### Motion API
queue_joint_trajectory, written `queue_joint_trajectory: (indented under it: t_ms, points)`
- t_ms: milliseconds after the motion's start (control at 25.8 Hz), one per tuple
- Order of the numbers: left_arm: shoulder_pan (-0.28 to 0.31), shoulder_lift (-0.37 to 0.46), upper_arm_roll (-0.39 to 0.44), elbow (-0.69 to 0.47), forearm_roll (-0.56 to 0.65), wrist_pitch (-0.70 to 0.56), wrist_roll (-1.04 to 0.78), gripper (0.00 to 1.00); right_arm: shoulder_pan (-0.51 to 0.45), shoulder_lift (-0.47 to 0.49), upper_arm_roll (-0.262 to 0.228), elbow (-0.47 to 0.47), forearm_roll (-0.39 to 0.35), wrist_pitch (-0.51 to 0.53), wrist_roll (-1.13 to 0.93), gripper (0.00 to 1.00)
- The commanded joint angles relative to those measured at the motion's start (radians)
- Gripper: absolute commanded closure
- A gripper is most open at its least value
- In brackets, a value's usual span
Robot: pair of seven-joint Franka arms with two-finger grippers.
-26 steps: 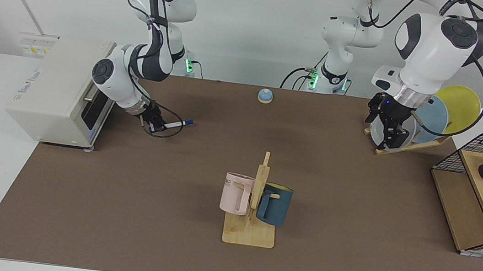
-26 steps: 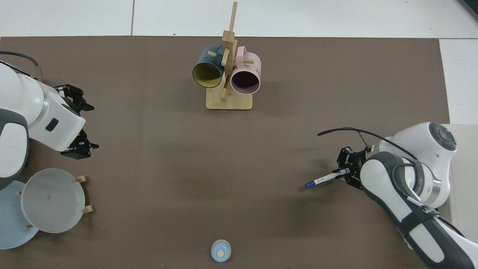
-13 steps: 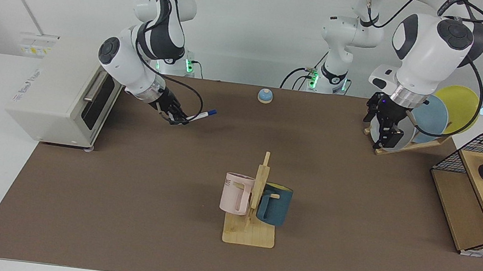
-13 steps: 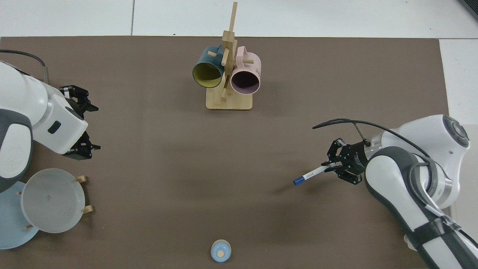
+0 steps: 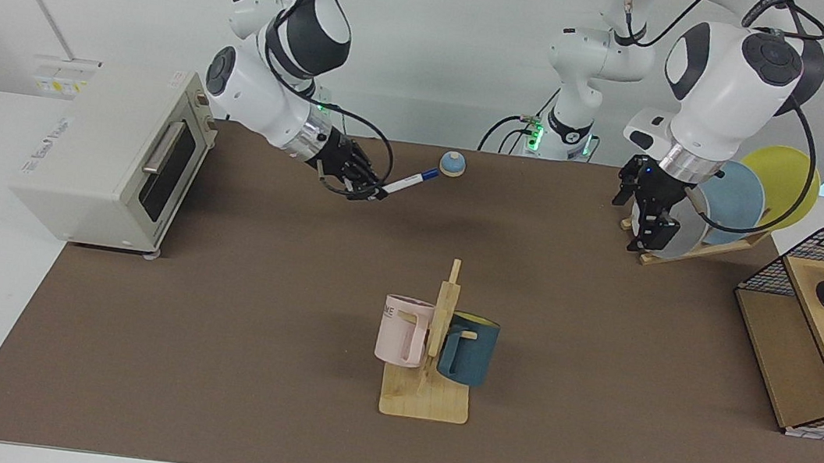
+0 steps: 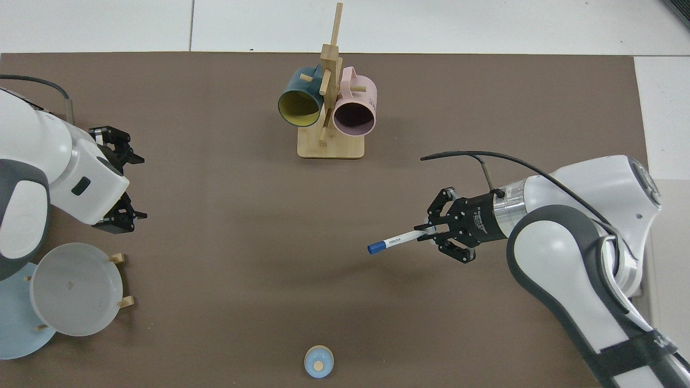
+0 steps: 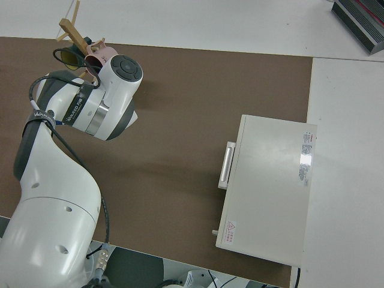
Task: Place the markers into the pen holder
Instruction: 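Lift the marker with the right gripper while the left gripper approaches, then grasp the marker's capped end with the left gripper while the right holds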
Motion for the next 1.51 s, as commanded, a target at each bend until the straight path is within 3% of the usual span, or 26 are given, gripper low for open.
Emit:
queue_joint_trajectory:
  t_ms: [0,310,542,658,852,1123,1317,1394,1472]
  points:
    - [-0.054,-0.023,0.007,0.010,-0.016,-0.036,-0.042,0.00,0.067,0.044,-0.006,0.068,0.081,0.063,0.074,1.00]
    - [-0.062,-0.029,-0.071,0.042,0.024,-0.074,-0.129,0.00,0.211,0.077,-0.007,0.125,0.164,0.215,0.213,1.00]
    - [-0.062,-0.057,-0.170,0.045,0.088,-0.117,-0.290,0.00,0.257,0.127,-0.006,0.209,0.176,0.252,0.308,1.00]
    - [-0.062,-0.069,-0.211,0.042,0.131,-0.132,-0.335,0.00,0.309,0.153,-0.006,0.223,0.182,0.322,0.345,1.00]
    - [-0.062,-0.069,-0.217,0.047,0.141,-0.132,-0.343,0.03,0.321,0.158,-0.006,0.225,0.184,0.348,0.353,1.00]
    - [-0.075,-0.078,-0.233,0.033,0.165,-0.123,-0.350,0.29,0.323,0.156,-0.006,0.225,0.182,0.348,0.353,1.00]
    - [-0.073,-0.081,-0.230,0.001,0.156,-0.109,-0.340,0.29,0.323,0.158,-0.006,0.225,0.182,0.348,0.353,1.00]
    - [-0.078,-0.086,-0.231,-0.005,0.155,-0.105,-0.340,0.40,0.323,0.158,-0.006,0.223,0.182,0.348,0.353,1.00]
    - [-0.078,-0.086,-0.233,-0.002,0.155,-0.103,-0.341,0.58,0.323,0.158,-0.006,0.223,0.182,0.348,0.353,1.00]
